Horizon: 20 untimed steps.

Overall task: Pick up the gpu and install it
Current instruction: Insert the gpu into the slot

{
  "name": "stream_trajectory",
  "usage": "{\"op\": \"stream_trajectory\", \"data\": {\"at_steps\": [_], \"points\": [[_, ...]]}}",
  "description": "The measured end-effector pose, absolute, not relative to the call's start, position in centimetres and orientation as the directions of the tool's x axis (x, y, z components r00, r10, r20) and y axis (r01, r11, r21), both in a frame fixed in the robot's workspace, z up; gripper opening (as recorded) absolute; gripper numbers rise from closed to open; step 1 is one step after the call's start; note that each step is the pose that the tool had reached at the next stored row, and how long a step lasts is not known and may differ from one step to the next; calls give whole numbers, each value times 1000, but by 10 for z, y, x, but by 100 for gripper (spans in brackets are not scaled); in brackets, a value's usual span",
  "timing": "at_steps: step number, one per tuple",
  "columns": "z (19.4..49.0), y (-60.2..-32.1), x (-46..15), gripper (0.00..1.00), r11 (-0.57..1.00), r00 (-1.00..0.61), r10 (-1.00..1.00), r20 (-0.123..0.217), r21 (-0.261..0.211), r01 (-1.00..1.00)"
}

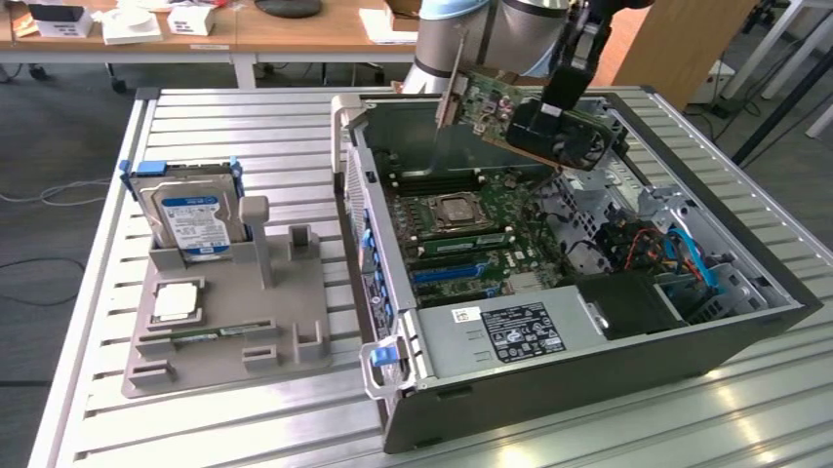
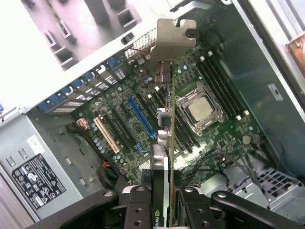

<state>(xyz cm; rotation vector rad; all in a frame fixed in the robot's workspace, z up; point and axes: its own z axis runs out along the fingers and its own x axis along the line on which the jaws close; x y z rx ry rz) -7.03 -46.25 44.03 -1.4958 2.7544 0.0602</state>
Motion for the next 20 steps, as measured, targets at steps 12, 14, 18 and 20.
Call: {"op": "stream_trajectory", "data": {"at_steps": [12,14,18,20], "points": [[439,-463,-70,27,349,-350,-936,-24,30,-937],[438,-463,-70,27,315,-316,-948,-24,30,-949],[438,-463,-70,27,246,-247,-969,-25,30,-969],[438,-463,-70,27,211,-212,-977,-24,30,-977]]}}
